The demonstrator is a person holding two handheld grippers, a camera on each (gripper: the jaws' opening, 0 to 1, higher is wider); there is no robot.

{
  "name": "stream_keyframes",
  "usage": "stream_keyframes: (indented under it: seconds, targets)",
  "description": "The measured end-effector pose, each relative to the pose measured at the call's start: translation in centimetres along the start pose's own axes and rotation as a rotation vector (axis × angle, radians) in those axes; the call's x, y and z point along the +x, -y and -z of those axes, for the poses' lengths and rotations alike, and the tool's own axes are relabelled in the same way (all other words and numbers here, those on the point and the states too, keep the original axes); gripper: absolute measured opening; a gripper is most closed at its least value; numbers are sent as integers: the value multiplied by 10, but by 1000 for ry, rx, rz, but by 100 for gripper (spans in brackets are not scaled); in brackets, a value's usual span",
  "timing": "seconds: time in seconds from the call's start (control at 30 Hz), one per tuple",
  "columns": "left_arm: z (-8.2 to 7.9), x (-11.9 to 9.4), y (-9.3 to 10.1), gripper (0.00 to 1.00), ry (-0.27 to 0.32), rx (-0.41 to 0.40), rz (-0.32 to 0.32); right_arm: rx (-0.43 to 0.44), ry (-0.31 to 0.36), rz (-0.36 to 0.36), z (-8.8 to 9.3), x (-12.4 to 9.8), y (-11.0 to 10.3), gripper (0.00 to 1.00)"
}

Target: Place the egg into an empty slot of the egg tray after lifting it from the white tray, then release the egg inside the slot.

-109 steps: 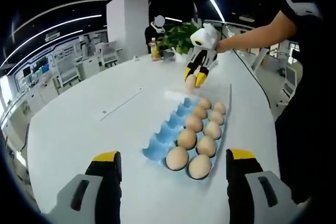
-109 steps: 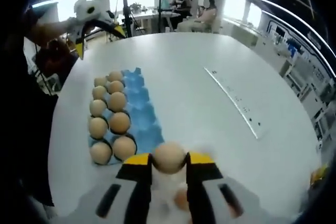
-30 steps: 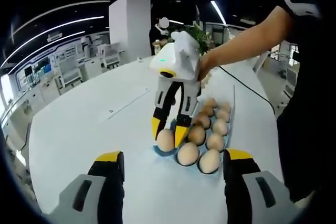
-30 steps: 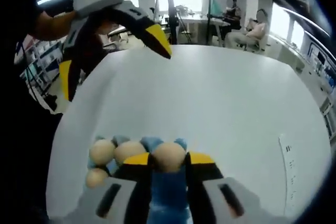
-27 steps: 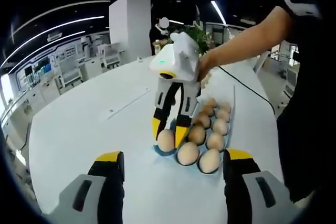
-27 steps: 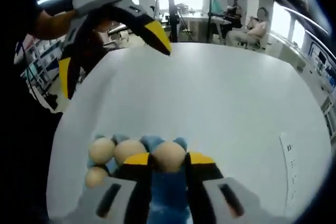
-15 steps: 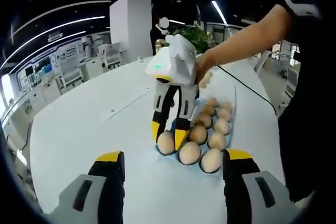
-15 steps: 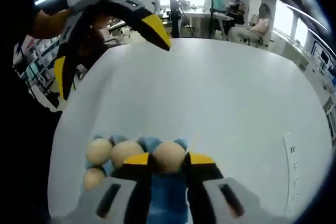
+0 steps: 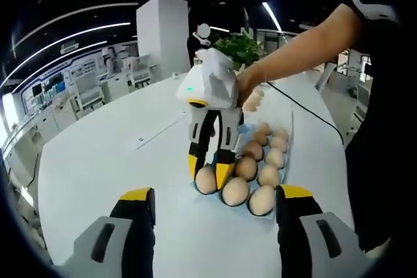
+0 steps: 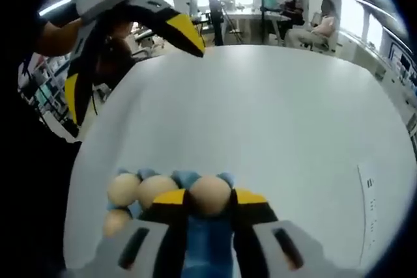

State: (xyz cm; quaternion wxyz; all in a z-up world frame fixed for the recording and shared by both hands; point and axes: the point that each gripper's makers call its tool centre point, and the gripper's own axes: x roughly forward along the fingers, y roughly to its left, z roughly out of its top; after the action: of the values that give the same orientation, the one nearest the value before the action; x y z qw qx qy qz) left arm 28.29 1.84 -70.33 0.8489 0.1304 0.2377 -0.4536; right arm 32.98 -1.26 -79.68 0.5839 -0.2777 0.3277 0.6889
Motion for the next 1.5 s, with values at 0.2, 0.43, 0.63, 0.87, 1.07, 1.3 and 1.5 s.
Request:
stream_keyframes:
  seconds: [0.2, 0.43, 0.63, 0.87, 1.07, 1.3, 1.5]
  targets:
    - [1, 1, 1, 76, -2, 1, 4, 3, 58, 17, -2, 1, -1, 29]
    - [-1, 1, 1, 75, 1, 0, 5, 12, 75, 26, -1, 0, 0, 30]
    - [-1, 1, 1, 75, -1, 1, 4, 13, 83, 34, -1, -1, -1, 30]
    - [-3, 2, 1, 75, 2, 7, -2, 30, 108, 51, 2, -10, -2, 31]
    - [-5, 3, 1, 75, 4, 8, -2, 85, 147, 73, 11, -22, -1, 32]
    - [-9, 5, 2, 75, 12, 14, 1, 99, 142, 95, 24, -35, 0, 30]
    - [-10, 6, 2, 75, 11, 13, 2, 110, 125, 108, 35, -41, 1, 29]
